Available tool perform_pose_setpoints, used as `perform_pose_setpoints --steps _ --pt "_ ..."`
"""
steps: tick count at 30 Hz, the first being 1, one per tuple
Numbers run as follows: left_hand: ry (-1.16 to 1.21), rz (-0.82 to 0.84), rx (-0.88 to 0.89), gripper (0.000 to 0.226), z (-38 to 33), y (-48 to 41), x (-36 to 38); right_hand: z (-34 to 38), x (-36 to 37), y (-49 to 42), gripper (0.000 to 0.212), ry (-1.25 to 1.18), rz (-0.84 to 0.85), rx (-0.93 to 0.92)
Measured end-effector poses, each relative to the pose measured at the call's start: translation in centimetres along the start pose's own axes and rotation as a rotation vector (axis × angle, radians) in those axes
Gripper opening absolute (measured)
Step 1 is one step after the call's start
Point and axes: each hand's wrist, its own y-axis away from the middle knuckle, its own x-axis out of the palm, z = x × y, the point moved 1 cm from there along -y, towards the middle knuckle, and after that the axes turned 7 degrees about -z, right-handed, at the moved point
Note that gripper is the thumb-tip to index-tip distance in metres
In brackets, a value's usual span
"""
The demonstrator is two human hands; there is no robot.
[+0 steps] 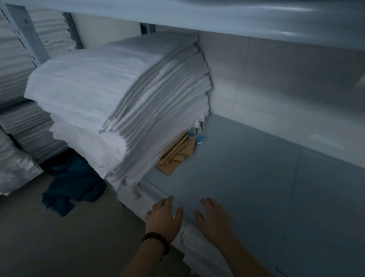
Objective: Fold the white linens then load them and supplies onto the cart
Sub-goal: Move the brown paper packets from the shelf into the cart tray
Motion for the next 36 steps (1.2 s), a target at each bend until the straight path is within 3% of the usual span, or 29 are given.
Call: perform_pose_setpoints --steps 7,20,26,30,36 --pt "0.018 -0.026 0.041 0.061 1.3 -5.3 -0.7 1.9 1.3 -4.3 0.054 0.025 -0.017 0.036" --pt "-0.118 -0.056 0.206 0.075 2.4 -15.8 -1.3 4.7 3.0 -14.5 0.068 0.227 -0.012 -0.081" --pt "-0.175 -0.097 0.241 0.082 2.0 -22.8 2.0 5.2 3.0 -23.4 0.075 0.213 -0.153 -0.27" --pt "-0.22 -0.089 0.318 0.088 2.4 -25.5 4.3 5.0 4.4 -28.4 0.084 0.37 -0.037 -0.426" --pt "-0.209 -0.071 0.367 0.072 1.9 -26.0 4.9 4.5 6.7 -31.2 0.068 0.532 0.086 -0.474"
